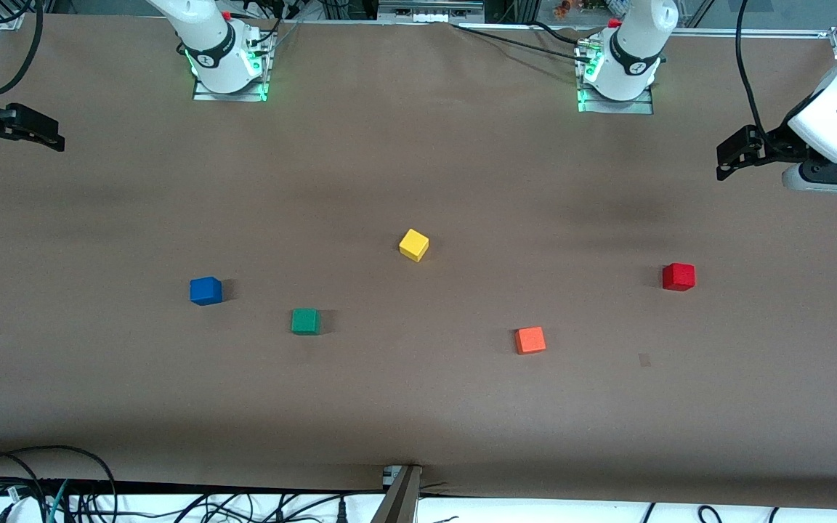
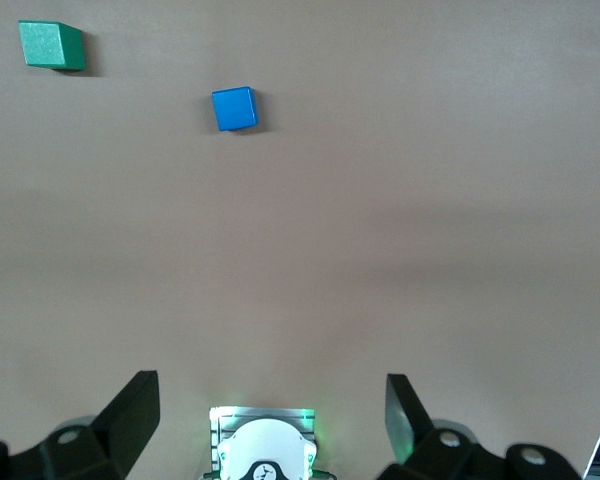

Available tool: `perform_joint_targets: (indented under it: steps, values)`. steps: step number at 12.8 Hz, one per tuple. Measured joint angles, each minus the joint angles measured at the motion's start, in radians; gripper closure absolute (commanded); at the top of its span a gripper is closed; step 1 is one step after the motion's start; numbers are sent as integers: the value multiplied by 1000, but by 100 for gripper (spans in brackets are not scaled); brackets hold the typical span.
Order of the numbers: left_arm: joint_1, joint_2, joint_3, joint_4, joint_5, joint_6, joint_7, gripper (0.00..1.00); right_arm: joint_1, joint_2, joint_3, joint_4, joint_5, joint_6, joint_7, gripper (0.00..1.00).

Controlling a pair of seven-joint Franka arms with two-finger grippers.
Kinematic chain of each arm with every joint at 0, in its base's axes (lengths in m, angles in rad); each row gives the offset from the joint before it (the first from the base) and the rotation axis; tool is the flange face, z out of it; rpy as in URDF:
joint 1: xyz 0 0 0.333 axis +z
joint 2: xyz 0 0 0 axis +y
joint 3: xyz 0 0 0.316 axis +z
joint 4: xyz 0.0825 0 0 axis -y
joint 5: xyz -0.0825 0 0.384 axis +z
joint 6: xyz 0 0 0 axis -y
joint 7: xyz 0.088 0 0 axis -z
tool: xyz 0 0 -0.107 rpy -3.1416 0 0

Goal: Pass red block to right arm, stack on blue
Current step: 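Move the left gripper out toward the red cube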

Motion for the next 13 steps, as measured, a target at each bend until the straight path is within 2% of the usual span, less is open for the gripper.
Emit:
perform_joint_targets:
  steps: [13]
  values:
    - [0,31,0,1,0,-25,0,0,0,0,0,0,0,0,0,0]
